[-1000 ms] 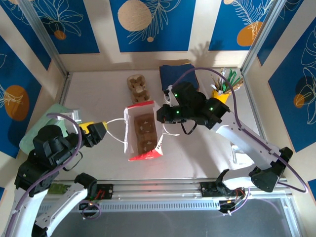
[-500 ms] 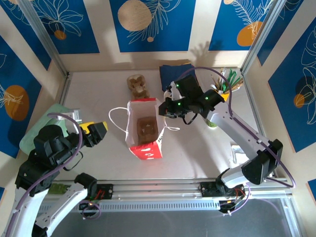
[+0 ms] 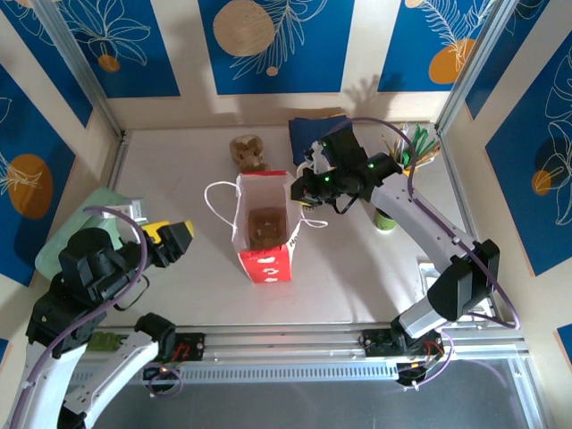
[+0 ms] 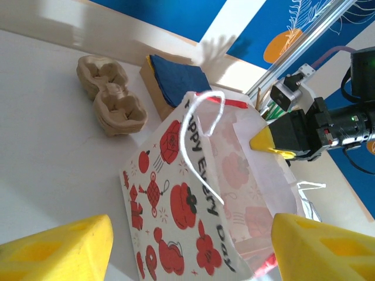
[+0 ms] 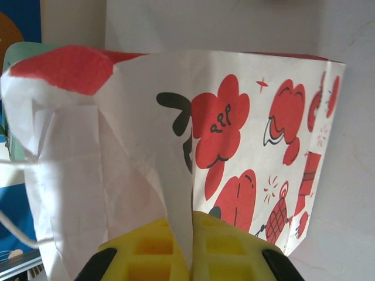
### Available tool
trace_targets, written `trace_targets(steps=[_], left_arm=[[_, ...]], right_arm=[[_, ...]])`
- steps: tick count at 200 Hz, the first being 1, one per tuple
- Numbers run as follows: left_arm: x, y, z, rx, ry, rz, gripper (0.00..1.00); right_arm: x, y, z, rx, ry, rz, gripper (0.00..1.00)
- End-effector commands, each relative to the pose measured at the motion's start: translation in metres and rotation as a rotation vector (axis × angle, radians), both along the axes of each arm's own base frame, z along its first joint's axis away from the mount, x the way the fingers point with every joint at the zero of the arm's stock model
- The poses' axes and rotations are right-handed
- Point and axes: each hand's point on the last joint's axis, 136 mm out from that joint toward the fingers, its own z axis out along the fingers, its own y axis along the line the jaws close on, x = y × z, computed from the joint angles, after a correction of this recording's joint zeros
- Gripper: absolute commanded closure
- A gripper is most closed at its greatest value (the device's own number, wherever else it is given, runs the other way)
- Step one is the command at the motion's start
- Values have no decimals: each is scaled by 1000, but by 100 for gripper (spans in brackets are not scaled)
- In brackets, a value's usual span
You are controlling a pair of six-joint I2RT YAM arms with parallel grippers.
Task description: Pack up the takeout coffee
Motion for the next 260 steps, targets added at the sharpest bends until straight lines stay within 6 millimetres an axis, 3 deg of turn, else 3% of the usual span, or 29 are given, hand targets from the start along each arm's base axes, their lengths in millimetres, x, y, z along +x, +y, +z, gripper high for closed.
trace_targets(steps=[1,89,189,236,260], left_arm=[[-2,2,0,0,-7,6,28],[0,1,2,0,-10,3,28],[2,0,2,4,-10,2,28],[1,0,2,4,-9,1,27],[1,-1,2,4,-10,-2,28]], right_arm=[[7,7,14,46,-32,47,100],[35,1,6,26,-18,44,100],[39,-12,5,11,20,55,100],[38,-14,2,-8,47,68,89],[39,-16,9,-21,28,62,74]])
